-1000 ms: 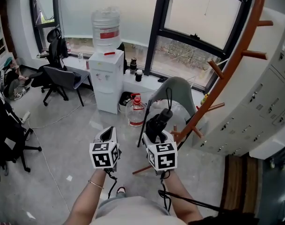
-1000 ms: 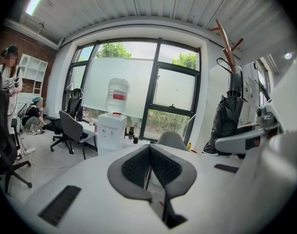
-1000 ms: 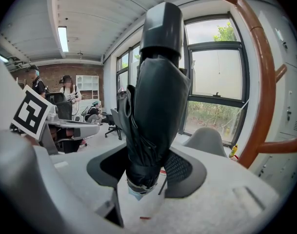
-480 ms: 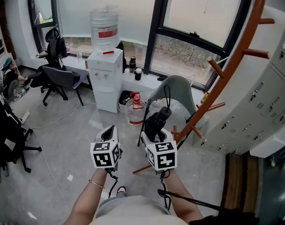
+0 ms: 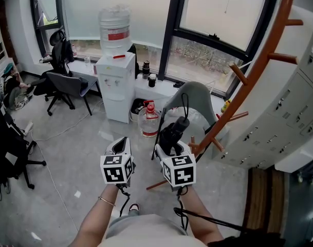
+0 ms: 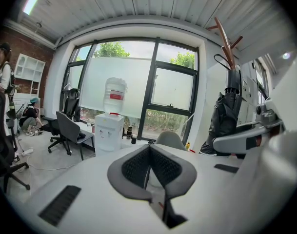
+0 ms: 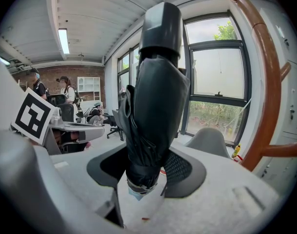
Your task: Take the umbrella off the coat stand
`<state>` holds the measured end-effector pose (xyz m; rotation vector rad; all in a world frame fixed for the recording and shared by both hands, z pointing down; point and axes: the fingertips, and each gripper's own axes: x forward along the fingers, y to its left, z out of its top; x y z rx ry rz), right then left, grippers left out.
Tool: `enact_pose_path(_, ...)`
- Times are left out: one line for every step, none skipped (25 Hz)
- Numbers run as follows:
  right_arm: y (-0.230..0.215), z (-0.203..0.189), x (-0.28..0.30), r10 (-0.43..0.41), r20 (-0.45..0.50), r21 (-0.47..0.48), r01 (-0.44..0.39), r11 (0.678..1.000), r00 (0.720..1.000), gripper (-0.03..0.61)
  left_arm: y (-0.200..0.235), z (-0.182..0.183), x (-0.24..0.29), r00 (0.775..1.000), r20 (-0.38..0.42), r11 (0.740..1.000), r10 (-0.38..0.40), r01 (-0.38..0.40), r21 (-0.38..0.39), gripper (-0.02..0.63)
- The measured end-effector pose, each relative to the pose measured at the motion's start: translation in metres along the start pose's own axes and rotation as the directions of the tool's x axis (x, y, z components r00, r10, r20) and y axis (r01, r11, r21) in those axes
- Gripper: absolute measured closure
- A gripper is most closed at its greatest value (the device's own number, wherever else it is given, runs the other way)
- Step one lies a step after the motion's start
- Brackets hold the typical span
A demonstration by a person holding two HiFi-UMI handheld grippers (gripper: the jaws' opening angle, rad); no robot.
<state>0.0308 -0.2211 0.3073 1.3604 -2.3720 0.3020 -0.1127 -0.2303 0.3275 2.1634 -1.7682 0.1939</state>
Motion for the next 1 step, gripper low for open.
enact_pose_path(0.0009, -0.0006, 0.0000, 0.000, -0.002, 0.000, 0.000, 1.000, 1.000, 0.364, -0.0006, 0.0003, -0.0003, 1.000, 0.000, 1.000, -0.002, 0.002, 0.002, 0.612)
